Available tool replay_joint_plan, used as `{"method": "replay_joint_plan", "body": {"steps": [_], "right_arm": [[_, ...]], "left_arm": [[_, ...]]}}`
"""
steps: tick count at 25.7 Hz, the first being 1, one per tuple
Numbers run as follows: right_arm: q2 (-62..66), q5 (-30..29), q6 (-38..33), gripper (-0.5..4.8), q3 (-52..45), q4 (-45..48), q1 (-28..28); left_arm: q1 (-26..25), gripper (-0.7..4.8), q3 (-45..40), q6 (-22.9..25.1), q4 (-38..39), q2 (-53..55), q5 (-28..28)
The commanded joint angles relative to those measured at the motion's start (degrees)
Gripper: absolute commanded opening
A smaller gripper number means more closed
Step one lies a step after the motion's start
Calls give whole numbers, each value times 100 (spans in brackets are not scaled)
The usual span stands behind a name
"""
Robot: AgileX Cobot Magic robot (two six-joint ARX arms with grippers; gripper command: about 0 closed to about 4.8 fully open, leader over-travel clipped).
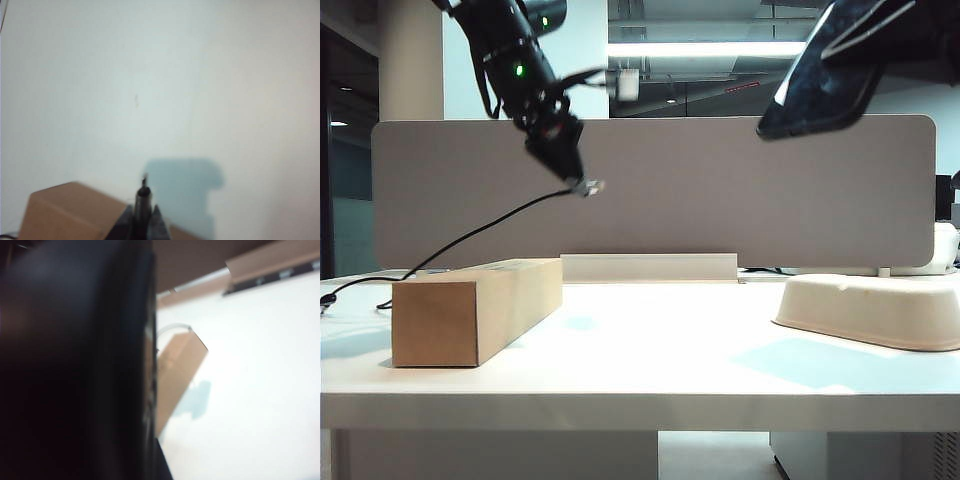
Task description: Pick up the charging cable and the phone, plug the charging cable into the charging port on the phone, and finally place them back on the table.
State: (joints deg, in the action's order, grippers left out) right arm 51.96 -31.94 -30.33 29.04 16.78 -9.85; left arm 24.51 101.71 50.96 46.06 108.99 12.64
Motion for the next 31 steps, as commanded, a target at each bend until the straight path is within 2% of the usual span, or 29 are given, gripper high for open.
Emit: {"method": "replay_joint_plan", "body": {"steps": [1, 2, 3, 7, 10, 13, 21, 25, 29, 31], "right_arm": [[-39, -17, 26, -9, 46, 546, -4], [-39, -17, -9, -9, 46, 616, -4], [-39, -17, -13, -9, 46, 675, -4], [-39, -175, -216, -9, 48, 962, -4], [-39, -319, -560, -9, 52, 1362, -7], [-39, -428, -962, -9, 52, 1797, -7], [-39, -446, -1799, -9, 52, 2441, -7], [-39, -448, -2035, -9, 52, 2734, -9], [-39, -601, -2592, -9, 52, 3309, -9], [-39, -636, -2743, -9, 52, 3427, -9]], "left_arm": [[11, -6, 28, -957, -7, -201, 433], [11, -6, 28, -1300, 24, -310, 476], [11, -6, 28, -1394, 118, -409, 581], [11, -6, 26, -1482, 656, -706, 1283], [11, -6, 26, -1447, 1272, -791, 1880], [17, -6, 26, -1187, 1893, -817, 2277], [22, -6, 26, -1220, 1915, -1038, 3689], [48, -6, 26, -1224, 1971, -1172, 4041], [168, -6, 26, -1178, 2326, -1231, 4695], [273, -6, 26, -1176, 2326, -1231, 4706]]}}
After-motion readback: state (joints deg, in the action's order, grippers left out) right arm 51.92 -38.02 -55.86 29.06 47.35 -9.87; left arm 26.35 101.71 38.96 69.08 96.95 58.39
